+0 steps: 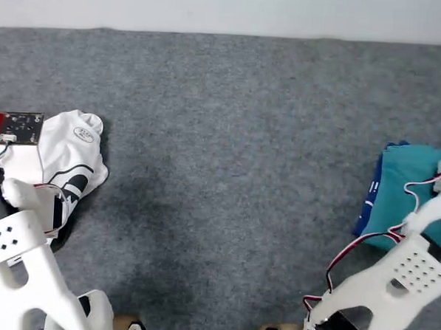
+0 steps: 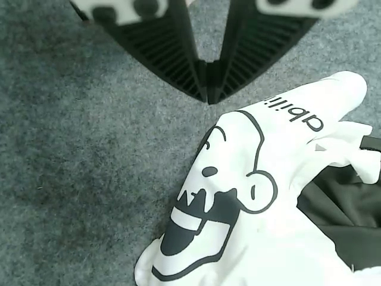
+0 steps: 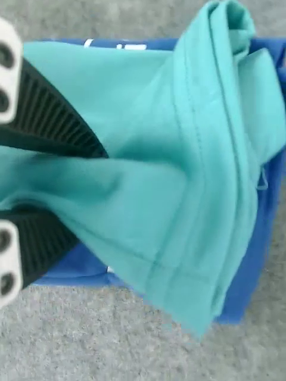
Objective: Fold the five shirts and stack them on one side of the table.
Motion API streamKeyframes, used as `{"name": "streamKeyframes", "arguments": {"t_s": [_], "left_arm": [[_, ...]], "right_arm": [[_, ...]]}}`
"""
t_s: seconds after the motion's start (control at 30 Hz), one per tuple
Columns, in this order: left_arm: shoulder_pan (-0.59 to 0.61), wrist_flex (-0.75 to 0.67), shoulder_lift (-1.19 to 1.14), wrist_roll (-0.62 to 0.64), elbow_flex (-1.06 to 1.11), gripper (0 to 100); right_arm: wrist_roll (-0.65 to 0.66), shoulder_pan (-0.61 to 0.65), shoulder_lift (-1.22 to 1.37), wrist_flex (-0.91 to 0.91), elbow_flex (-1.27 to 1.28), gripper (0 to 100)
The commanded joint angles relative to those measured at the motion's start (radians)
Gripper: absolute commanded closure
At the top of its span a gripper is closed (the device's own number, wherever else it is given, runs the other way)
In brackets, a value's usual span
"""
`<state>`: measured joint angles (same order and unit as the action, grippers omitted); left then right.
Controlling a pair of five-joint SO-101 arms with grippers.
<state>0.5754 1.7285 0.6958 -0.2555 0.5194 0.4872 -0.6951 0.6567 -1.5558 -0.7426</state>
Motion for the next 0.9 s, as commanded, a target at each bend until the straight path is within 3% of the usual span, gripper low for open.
{"name": "streamKeyframes", "arguments": {"t_s": [0.0,0.13,0.27,0.4,0.5,0.53,0.87], "left_arm": [[-0.006,-0.005,0.015,-0.002,-0.002,100],[-0.006,0.002,0.018,-0.002,0.019,100],[-0.006,0.002,0.021,-0.002,0.056,100],[-0.006,-0.002,0.021,-0.002,0.053,100],[-0.006,0.002,0.021,-0.002,0.053,100],[-0.006,0.002,0.021,-0.002,0.053,100],[-0.006,0.002,0.021,-0.002,0.056,100]], "right_arm": [[-0.025,-0.008,-0.022,-0.038,-0.038,77.7],[-0.146,-0.008,-0.070,-0.079,-0.132,67.5],[-0.147,0.012,-0.125,-0.153,-0.238,69.0],[-0.147,0.033,-0.134,-0.202,-0.261,78.0],[-0.147,0.042,-0.114,-0.194,-0.264,92.9],[-0.144,0.042,-0.099,-0.174,-0.265,98.8],[0.060,-0.047,0.209,0.185,-0.267,99.0]]}}
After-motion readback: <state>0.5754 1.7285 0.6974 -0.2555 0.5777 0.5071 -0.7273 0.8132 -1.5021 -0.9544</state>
